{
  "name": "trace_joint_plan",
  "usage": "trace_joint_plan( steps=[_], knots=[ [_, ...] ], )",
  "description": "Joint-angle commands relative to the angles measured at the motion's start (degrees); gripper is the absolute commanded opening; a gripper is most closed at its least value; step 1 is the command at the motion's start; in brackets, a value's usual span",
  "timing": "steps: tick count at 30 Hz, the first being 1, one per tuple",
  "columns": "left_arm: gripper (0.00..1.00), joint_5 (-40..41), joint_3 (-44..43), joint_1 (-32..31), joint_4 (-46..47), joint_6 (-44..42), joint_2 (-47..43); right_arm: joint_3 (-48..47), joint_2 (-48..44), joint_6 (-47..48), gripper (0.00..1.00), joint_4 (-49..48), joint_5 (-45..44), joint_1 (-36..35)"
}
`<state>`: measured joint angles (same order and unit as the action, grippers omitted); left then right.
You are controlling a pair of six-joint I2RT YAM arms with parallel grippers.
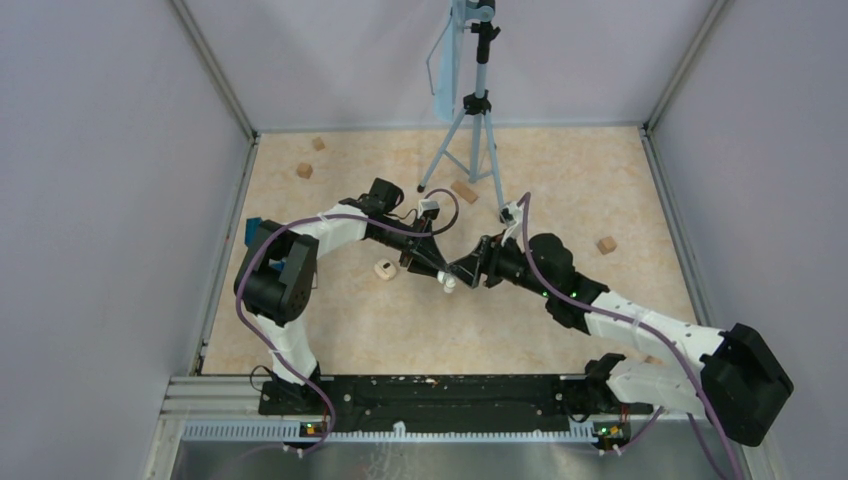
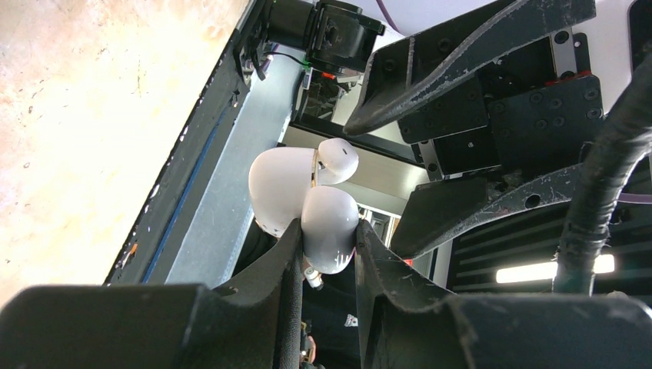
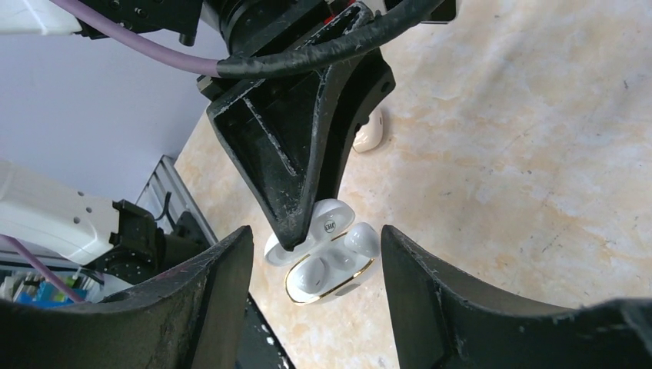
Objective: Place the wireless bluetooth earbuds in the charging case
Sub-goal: Adjust the right earbud in the right side groove of the charging case.
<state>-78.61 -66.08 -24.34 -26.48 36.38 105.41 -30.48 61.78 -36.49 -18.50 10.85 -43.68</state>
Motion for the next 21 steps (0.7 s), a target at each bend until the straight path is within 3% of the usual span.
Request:
trace_joint_plan(
  steps=[1, 21],
  knots=[
    [0.0, -1.4, 0.0, 0.4, 1.4, 0.2, -1.8, -2.7, 0.7, 0.6, 0.61, -3.7, 2.1, 0.3],
    [0.0, -1.4, 0.2, 0.4, 1.5, 0.1, -1.8, -2.3, 0.0, 0.8, 0.6, -2.1, 6.3, 0.3]
  ],
)
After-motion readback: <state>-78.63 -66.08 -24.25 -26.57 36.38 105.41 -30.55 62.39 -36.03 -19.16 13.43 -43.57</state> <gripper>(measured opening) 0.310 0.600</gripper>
